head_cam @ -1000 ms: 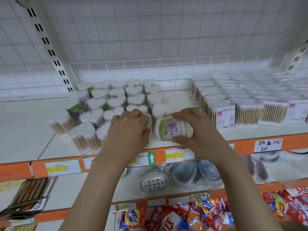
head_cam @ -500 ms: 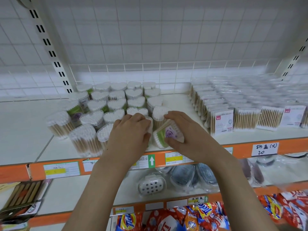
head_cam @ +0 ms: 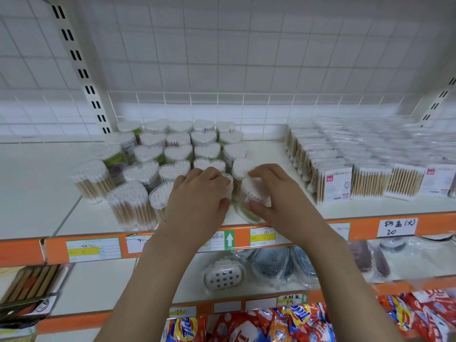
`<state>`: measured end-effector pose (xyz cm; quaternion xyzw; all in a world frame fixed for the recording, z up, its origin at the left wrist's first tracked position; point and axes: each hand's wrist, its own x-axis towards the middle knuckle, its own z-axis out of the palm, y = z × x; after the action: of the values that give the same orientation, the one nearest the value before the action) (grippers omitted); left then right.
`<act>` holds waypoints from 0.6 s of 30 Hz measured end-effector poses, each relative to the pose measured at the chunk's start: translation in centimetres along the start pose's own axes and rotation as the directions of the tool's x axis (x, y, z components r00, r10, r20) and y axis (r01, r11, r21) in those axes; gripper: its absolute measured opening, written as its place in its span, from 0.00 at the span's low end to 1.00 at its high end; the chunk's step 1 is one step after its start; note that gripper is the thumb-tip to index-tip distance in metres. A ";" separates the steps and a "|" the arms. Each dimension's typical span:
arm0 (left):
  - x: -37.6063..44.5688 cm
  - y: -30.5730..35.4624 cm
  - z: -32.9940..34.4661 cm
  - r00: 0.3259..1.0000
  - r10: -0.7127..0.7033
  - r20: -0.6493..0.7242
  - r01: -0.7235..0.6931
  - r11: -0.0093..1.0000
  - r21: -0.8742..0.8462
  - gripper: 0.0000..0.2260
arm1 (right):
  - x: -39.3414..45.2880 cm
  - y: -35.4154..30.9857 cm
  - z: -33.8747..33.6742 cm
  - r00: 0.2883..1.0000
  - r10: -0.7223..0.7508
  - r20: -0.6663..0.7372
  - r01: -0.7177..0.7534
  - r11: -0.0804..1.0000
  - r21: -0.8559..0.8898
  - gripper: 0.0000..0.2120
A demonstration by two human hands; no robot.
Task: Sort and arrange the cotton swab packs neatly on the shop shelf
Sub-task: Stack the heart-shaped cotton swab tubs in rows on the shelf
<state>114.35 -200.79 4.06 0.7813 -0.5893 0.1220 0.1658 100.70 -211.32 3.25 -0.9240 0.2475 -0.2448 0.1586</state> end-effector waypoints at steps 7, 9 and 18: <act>-0.2 -0.5 -0.2 1.000 0.025 0.016 -0.025 0.999 -0.022 0.12 | -0.2 0.0 -0.2 0.999 -0.026 0.021 0.028 0.997 -0.070 0.26; -0.2 -0.6 -0.3 0.999 0.035 0.025 -0.034 0.999 -0.033 0.13 | -0.6 0.3 -0.7 0.999 -0.027 0.025 0.029 0.997 -0.074 0.27; -0.5 -0.9 -1.1 1.000 -0.008 0.023 0.010 0.997 -0.081 0.15 | -0.9 0.5 -0.5 0.999 0.016 0.033 -0.018 0.999 0.041 0.23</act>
<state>115.02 -199.66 4.76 0.7779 -0.5921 0.0881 0.1912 99.61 -211.38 3.09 -0.9222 0.2476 -0.2333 0.1838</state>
